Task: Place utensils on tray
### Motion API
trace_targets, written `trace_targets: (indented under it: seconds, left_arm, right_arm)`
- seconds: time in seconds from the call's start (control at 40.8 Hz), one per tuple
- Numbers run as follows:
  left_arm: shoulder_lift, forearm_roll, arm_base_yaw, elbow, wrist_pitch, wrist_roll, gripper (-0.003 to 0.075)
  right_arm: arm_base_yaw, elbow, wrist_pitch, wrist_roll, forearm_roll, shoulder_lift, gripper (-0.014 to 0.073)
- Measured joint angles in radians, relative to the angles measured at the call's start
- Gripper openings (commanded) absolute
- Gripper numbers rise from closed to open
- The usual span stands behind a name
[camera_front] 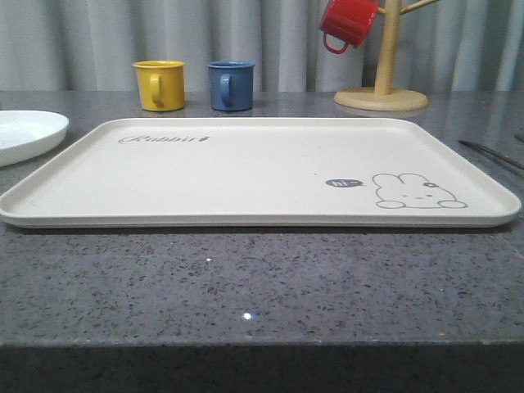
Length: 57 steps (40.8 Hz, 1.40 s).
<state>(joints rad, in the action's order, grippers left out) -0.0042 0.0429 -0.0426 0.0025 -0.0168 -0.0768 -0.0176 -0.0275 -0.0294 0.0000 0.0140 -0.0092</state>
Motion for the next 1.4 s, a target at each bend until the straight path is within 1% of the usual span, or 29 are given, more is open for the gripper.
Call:
trace_targets:
  seconds: [0.392,0.539,0.613,0.686,0.784,0.858,0.931,0.98,1.054,1.201,1.25,1.274,1.299,1.323,1.348,1.397]
  left_arm:
    - [0.000,0.000,0.000,0.000,0.000,0.000,-0.0018]
    - [0.000,0.000,0.000,0.000,0.042,0.000,-0.0018]
    - [0.000,0.000,0.000,-0.027,0.042,0.000,-0.0018]
    - [0.000,-0.012,0.000,-0.129,-0.016,0.000,-0.0018]
    - [0.029,-0.020,0.000,-0.342,-0.163,0.000,-0.0018]
    - [0.135,-0.022,0.000,-0.521,-0.315,0.000,-0.0018]
    - [0.261,-0.024,0.000,-0.652,-0.459,0.000,-0.0018]
    - [0.329,-0.024,0.000,-0.687,-0.506,0.000,-0.0018]
    - [0.404,-0.024,0.000,-0.692,-0.534,0.000,-0.0018]
    - [0.515,-0.024,0.000,-0.692,-0.546,0.000,-0.0018]
    - [0.540,-0.024,0.000,-0.692,-0.548,0.000,-0.0015]
    - [0.550,-0.024,0.000,-0.690,-0.550,0.000,-0.0001]
    - [0.558,-0.024,0.000,-0.690,-0.550,0.000,0.0038]
    - [0.560,-0.024,0.000,-0.688,-0.550,0.000,0.0104]
    - [0.566,-0.024,0.000,-0.688,-0.552,0.000,0.0191]
    - [0.570,-0.024,0.000,-0.688,-0.552,0.000,0.0368]
  right_arm:
    - [0.000,0.000,0.000,0.000,0.000,0.000,-0.0069]
    - [0.000,0.000,-0.005,0.000,0.000,0.000,-0.0069]
    - [0.000,0.051,0.041,0.000,0.000,0.000,-0.0069]
    - [0.000,0.176,0.147,0.000,0.000,0.000,-0.0069]
    - [0.000,0.361,0.319,0.000,0.000,0.015,-0.0069]
    - [0.000,0.506,0.433,0.000,0.000,0.103,-0.0069]
    - [0.000,0.624,0.522,0.000,0.000,0.208,-0.0069]
    - [0.000,0.664,0.568,0.000,0.002,0.270,-0.0069]
    - [0.000,0.672,0.600,0.000,0.002,0.347,-0.0069]
    - [0.000,0.672,0.613,0.000,0.003,0.457,-0.0068]
    - [0.000,0.672,0.615,0.000,0.003,0.485,-0.0041]
    - [0.000,0.672,0.617,0.000,0.003,0.495,0.0005]
    - [0.000,0.672,0.621,0.000,0.003,0.503,0.0073]
    - [0.000,0.672,0.623,0.000,0.003,0.512,0.0140]
    - [0.000,0.672,0.623,0.000,0.003,0.520,0.0222]
    - [0.000,0.672,0.623,0.000,0.003,0.530,0.0328]
